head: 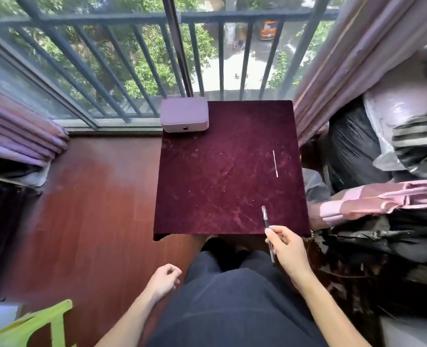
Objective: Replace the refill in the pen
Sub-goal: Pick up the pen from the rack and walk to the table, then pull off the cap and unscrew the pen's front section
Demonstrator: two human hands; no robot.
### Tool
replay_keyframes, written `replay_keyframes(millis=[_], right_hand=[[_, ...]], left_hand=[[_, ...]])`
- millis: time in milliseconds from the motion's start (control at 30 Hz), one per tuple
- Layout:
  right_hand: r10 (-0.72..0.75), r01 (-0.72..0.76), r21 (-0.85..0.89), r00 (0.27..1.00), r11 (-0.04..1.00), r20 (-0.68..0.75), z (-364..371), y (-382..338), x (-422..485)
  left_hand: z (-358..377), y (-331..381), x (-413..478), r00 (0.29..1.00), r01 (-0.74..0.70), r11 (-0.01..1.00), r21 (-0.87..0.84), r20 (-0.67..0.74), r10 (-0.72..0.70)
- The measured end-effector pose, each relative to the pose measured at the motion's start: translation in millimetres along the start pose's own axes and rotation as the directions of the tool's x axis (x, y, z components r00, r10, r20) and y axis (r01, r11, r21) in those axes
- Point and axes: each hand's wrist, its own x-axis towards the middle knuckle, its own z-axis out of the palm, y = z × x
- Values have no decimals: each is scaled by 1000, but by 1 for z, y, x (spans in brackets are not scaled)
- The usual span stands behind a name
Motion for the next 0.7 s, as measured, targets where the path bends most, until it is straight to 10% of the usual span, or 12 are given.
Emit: replay_keyframes(millis=[700], right_hand=[[-73, 65, 67, 991, 996, 114, 96, -68, -5]], left_hand=[[-15, 193, -20, 801, -532, 784, -319, 111, 589]])
